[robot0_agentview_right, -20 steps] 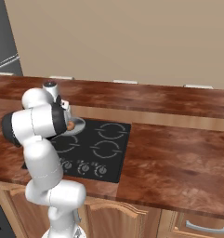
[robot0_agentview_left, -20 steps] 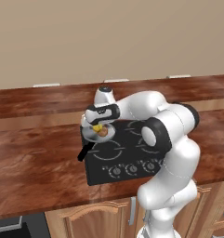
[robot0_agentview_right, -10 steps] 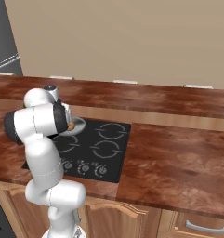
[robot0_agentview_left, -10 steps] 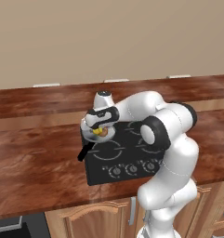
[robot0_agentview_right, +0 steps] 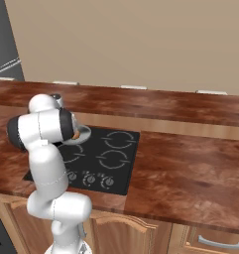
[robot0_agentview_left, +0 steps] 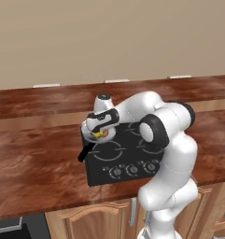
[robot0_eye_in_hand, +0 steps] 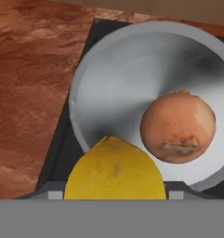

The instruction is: Put the lemon and onion in the pan. Then turn on the rear left burner and set the heat to medium.

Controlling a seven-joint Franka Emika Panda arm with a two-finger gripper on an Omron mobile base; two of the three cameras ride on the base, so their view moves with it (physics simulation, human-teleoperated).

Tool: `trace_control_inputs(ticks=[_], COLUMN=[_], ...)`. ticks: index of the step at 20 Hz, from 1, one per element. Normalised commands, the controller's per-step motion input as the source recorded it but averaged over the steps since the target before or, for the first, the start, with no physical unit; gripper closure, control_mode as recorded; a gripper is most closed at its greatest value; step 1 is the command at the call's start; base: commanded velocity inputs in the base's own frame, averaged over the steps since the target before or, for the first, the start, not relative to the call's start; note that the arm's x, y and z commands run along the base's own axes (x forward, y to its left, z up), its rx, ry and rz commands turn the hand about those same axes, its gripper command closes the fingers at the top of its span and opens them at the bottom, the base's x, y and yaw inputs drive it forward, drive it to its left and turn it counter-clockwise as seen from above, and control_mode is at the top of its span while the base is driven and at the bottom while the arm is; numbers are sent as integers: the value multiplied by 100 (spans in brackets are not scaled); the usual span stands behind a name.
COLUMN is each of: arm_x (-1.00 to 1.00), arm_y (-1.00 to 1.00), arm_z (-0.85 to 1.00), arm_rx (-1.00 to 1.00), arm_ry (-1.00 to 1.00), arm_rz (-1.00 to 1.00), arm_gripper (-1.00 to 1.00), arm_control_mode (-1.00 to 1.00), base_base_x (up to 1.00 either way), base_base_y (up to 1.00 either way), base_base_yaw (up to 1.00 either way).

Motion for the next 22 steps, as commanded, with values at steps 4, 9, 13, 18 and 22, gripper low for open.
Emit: trace_control_inputs(ticks=[4, 9, 13, 18, 22], arm_x=[21, 22, 35, 22, 3], arm_y=[0, 0, 2, 6, 9], arm_z=[-11, -3, -1, -12, -27], arm_rx=[-2, -2, -2, -1, -1], arm_ry=[0, 0, 0, 0, 0], arm_rz=[0, 0, 0, 0, 0], arm_gripper=[100, 100, 100, 100, 100], arm_control_mode=[-100, -100, -100, -100, -100], base_base_x=[0, 0, 0, 0, 0], base_base_y=[0, 0, 0, 0, 0], base_base_yaw=[0, 0, 0, 0, 0])
